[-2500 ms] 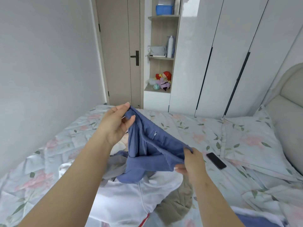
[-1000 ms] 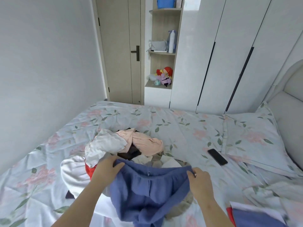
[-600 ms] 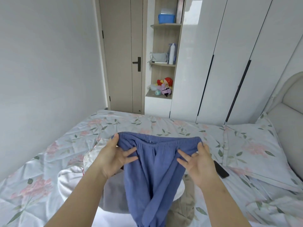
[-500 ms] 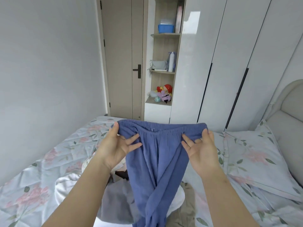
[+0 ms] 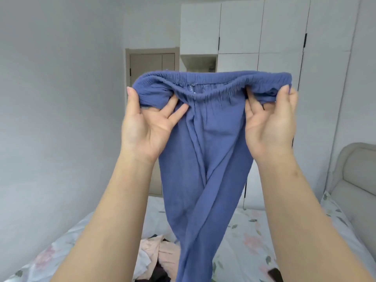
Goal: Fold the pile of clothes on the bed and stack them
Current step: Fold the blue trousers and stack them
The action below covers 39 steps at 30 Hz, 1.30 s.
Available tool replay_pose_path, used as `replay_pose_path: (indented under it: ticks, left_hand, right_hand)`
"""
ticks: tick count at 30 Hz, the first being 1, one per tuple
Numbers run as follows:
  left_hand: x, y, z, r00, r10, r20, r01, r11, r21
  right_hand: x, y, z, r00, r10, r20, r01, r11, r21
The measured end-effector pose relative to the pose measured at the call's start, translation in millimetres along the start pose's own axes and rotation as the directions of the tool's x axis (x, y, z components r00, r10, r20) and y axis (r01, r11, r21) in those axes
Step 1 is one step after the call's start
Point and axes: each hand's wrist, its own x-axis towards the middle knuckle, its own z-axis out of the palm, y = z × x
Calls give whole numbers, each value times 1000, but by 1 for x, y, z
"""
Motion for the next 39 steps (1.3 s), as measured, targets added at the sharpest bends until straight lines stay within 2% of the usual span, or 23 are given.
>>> replay_pose_path:
  ticks: [3,6,10,13,16,18,21,22,23,25,26,27,28,30,31,32,33,34,35,36,37,39]
  left_hand:
    - [-1,1,1,1000,-6,12,5,997,72]
    - [-19,-10,-32,991,-96,-88,112,976,186]
    - [-67,-34,-97,920,-181,-348,308,883,355]
    - [-108,-51,-144,819,-212,-533,475,772,422]
    - [-150,-63,-182,724,-219,-654,597,674,436]
    - [-178,-68,-203,689,-168,-705,665,533,523]
    - [-216,-70,-231,714,-77,-695,698,151,700]
    - [-226,-69,-237,725,-60,-686,688,18,726]
    - [-234,-67,-241,732,-48,-680,675,-90,733]
    - [-242,-62,-245,743,-34,-669,653,-185,735]
    - [-242,-58,-245,745,-43,-666,654,-153,741]
    - [-240,-52,-243,739,-64,-670,669,-46,742]
    - [-236,-46,-239,737,-100,-669,676,123,726]
    - [-226,-37,-227,727,-173,-665,646,501,576]
    - [-221,-34,-224,717,-165,-677,623,587,517]
    - [-218,-34,-223,699,-148,-699,627,596,502]
    - [-217,-36,-222,673,-118,-731,672,510,537]
    - [-218,-39,-221,642,-85,-762,718,414,559]
    - [-221,-42,-220,610,-70,-789,752,363,550]
    - [-223,-42,-220,576,-91,-812,774,380,507]
    - [-224,-41,-219,560,-144,-816,777,433,457]
    - [-220,-34,-216,568,-225,-792,760,512,400]
  right_hand:
    - [-4,-6,-1,1000,7,0,-7,995,-103]
    - [-30,2,-31,987,94,-127,-133,929,-346]
    - [-83,19,-90,923,189,-337,-370,678,-635]
    - [-127,31,-131,861,270,-432,-509,476,-717]
    - [-171,38,-168,801,324,-504,-591,291,-752]
    - [-199,40,-192,763,349,-544,-614,129,-779]
    - [-236,38,-222,677,373,-635,-624,-168,-764]
    - [-245,36,-227,640,392,-661,-634,-216,-742]
    - [-250,34,-229,600,418,-683,-663,-218,-716]
    - [-250,32,-227,521,454,-723,-759,-141,-635]
    - [-247,30,-225,492,453,-744,-809,-77,-582]
    - [-242,29,-221,473,457,-753,-848,6,-530]
    - [-238,27,-217,470,479,-742,-871,117,-476]
    - [-229,22,-211,486,560,-671,-874,338,-350]
    - [-227,18,-208,496,609,-619,-868,372,-330]
    - [-227,15,-205,492,657,-572,-869,332,-366]
    - [-229,14,-203,466,698,-543,-865,231,-446]
    - [-233,15,-204,421,734,-533,-835,85,-543]
    - [-238,15,-205,372,756,-539,-787,-50,-615]
    - [-243,14,-208,340,763,-549,-755,-127,-644]
    - [-245,13,-211,333,770,-544,-751,-132,-647]
    - [-242,8,-215,372,769,-521,-823,14,-567]
